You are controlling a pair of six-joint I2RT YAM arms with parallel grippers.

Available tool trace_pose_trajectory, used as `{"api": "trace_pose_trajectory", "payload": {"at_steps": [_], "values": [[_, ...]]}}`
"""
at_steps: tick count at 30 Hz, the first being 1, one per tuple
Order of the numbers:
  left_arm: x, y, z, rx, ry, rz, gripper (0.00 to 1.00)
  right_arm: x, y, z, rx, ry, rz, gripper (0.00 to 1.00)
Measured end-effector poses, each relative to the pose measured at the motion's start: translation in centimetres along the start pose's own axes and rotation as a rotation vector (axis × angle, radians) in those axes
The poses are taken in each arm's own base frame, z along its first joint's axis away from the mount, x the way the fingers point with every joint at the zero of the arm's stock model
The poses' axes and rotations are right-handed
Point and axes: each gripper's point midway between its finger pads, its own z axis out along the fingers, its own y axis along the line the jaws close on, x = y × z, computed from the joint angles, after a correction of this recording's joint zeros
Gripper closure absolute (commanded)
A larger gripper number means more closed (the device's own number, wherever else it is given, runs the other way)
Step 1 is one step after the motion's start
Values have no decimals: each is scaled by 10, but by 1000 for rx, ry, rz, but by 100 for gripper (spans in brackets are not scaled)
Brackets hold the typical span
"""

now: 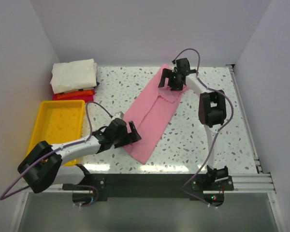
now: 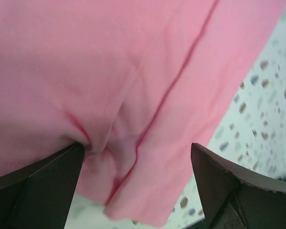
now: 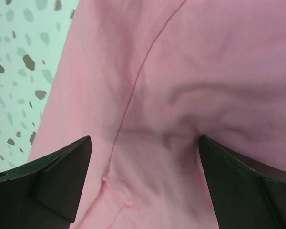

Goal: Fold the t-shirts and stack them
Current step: Fold the tshirt

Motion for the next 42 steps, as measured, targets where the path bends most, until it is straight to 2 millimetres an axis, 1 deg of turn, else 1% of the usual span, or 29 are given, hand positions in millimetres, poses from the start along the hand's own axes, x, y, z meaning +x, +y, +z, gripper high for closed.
{"api": "trace_pose_trajectory", "payload": {"at_steps": [2,4,7,9,11,13,16,19,24,28,31,33,35,37,39,41,42], "values": [[26,-20,-4,61,63,13,0,-11,11,12,-31,-14,-37,1],[48,-36,-6,99,123,26,0,-20,26,23,-66,-32,-72,1],[67,-62,-3,128,183,58,0,-28,48,37,-113,-64,-111,1],[82,-76,-2,144,219,92,0,-30,60,43,-143,-79,-122,1],[96,-90,-1,161,254,124,0,-31,68,47,-166,-96,-118,1],[108,-100,-2,175,280,152,0,-33,74,50,-181,-111,-108,1],[122,-106,-7,188,300,189,0,-34,79,51,-189,-118,-98,1],[130,-106,-11,172,304,221,0,-33,80,51,-190,-116,-94,1],[134,-102,-17,113,284,272,0,-33,81,48,-188,-110,-101,1],[132,-104,-24,82,260,315,0,-30,85,39,-189,-82,-109,1],[124,-112,-33,99,231,335,0,-31,95,21,-215,-70,-115,1],[115,-118,-42,123,204,340,0,-36,106,-4,-240,-80,-124,2],[106,-122,-51,143,171,343,0,-45,120,-37,-271,-107,-139,1],[96,-122,-61,146,136,337,0,-55,135,-78,-296,-160,-162,1],[85,-119,-70,136,96,326,0,-60,144,-122,-311,-221,-184,1],[73,-110,-78,123,60,302,0,-52,144,-165,-301,-274,-198,1],[67,-103,-80,111,44,284,0,-47,142,-184,-291,-303,-203,1]]}}
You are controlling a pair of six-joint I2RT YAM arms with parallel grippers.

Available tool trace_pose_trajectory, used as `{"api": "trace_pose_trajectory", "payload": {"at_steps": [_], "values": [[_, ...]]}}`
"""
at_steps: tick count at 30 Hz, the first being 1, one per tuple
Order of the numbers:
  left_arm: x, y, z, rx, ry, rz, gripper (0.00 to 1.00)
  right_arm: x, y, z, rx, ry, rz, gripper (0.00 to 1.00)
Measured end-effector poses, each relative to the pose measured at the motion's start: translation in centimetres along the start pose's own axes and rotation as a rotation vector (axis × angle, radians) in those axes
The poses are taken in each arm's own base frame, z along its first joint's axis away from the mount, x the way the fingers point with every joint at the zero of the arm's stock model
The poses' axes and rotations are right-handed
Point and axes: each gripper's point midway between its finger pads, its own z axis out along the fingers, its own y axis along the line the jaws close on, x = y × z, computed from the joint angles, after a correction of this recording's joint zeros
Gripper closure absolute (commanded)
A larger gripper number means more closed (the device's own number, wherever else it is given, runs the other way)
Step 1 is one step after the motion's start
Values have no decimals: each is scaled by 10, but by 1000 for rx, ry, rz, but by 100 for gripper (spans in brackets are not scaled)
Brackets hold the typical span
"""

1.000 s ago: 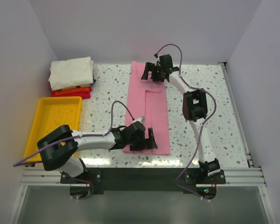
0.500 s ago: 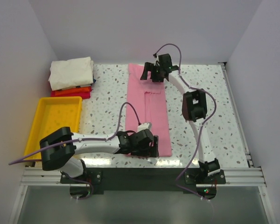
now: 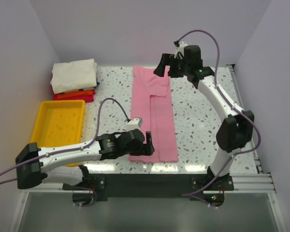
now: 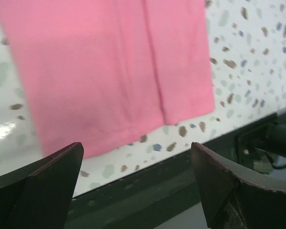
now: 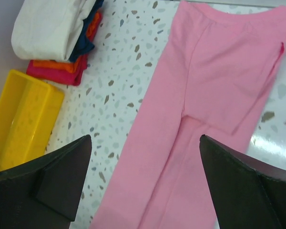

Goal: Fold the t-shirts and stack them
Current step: Fold the tshirt

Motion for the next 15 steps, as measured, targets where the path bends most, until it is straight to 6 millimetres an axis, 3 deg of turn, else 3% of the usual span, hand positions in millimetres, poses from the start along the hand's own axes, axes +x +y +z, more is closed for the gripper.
{"api": "trace_pose_trajectory", "payload": {"at_steps": [4,7,12,15], "values": [[-7,56,3,-100,-26,-76,0,21,1,-68,56,-82,1,2],[4,96,9,-180,-12,-107,0,67,-20,-105,101,-83,82,1],[29,116,13,-188,36,-106,2,152,-71,-133,190,-25,289,2],[39,119,18,-175,62,-108,12,204,-70,-137,161,61,368,2]]}}
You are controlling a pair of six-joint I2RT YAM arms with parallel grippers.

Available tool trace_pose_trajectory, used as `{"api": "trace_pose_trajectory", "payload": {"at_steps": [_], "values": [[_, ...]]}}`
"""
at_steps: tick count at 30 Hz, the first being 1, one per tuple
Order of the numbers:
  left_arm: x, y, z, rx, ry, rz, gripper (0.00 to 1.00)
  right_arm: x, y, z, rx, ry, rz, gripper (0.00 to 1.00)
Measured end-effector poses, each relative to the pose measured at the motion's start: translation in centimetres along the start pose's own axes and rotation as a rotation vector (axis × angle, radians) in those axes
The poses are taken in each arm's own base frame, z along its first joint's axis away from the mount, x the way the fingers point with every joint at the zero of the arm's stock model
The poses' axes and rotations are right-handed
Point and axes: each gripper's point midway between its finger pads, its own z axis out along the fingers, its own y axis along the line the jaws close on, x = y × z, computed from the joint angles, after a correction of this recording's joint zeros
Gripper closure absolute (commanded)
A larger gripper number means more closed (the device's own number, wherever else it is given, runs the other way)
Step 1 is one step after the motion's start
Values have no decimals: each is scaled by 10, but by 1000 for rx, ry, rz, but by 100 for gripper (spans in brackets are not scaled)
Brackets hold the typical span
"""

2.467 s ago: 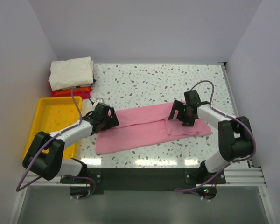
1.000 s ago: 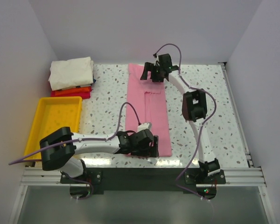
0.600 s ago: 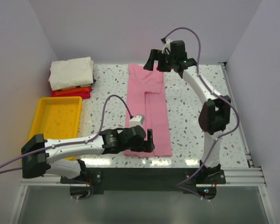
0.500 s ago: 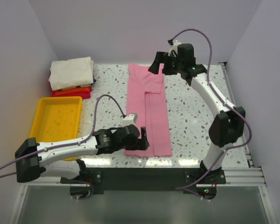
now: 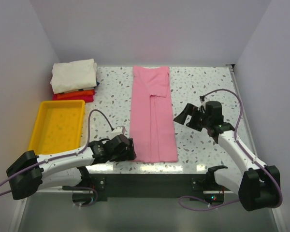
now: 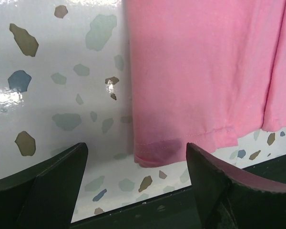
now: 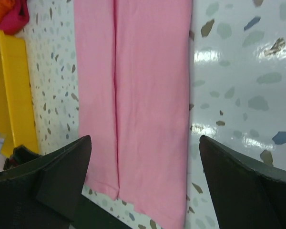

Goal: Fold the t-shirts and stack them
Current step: Fold the tshirt

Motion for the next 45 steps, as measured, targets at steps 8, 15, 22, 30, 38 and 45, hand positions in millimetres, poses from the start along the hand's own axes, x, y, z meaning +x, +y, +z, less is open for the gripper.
{"api": "trace_pose_trajectory", "payload": {"at_steps": [8,15,22,30,38,45], "values": [[4,-3,9,14,13,-10,50,28,3,-3,-58,83,22,4],[9,-7,13,51,31,-12,78,36,-1,-8,-44,113,-2,4],[15,-10,15,76,56,-13,100,46,-6,-17,-26,151,-35,1],[17,-12,16,91,61,-16,100,69,-2,-34,-45,201,-110,2],[18,-14,16,99,67,-23,100,131,-19,-42,0,356,-125,8],[18,-15,17,101,67,-33,100,163,-39,-45,57,449,-87,24]]}}
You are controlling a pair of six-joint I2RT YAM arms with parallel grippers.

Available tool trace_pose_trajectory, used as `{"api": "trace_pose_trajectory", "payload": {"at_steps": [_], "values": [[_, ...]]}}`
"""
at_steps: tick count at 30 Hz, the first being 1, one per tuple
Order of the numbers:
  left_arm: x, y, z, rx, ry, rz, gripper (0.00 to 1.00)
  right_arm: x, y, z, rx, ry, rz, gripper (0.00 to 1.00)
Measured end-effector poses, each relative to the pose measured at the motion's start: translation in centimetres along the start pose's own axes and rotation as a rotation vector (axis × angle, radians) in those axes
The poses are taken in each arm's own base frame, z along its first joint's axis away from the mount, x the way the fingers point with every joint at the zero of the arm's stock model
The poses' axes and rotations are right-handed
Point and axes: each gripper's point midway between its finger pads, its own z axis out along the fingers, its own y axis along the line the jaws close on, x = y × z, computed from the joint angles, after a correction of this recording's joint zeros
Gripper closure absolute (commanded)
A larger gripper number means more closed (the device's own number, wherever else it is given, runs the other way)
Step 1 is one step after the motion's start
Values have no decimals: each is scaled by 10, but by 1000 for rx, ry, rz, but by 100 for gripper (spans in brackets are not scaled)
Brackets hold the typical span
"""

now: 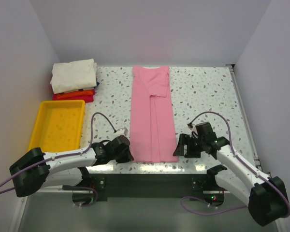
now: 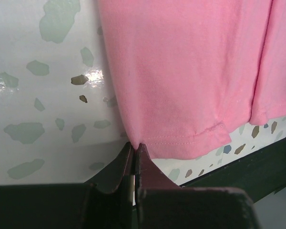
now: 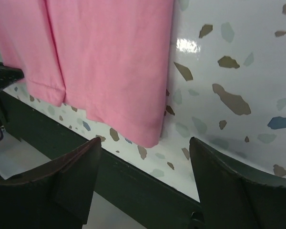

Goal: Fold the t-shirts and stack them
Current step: Fold the tshirt

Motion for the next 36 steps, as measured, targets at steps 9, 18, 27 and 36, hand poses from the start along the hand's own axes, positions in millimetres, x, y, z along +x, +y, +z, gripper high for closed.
{"api": "trace_pose_trajectory", "payload": {"at_steps": [9,18,27,36], "values": [[0,-1,1,2,0,-12,100,26,-6,15,3,86,51,43],[0,-1,1,7,-1,-18,100,27,-2,24,-24,88,82,58],[1,-2,1,19,-2,-25,100,33,0,31,-50,98,104,89],[2,-7,-9,54,9,-36,100,32,4,29,-72,77,85,100]]}}
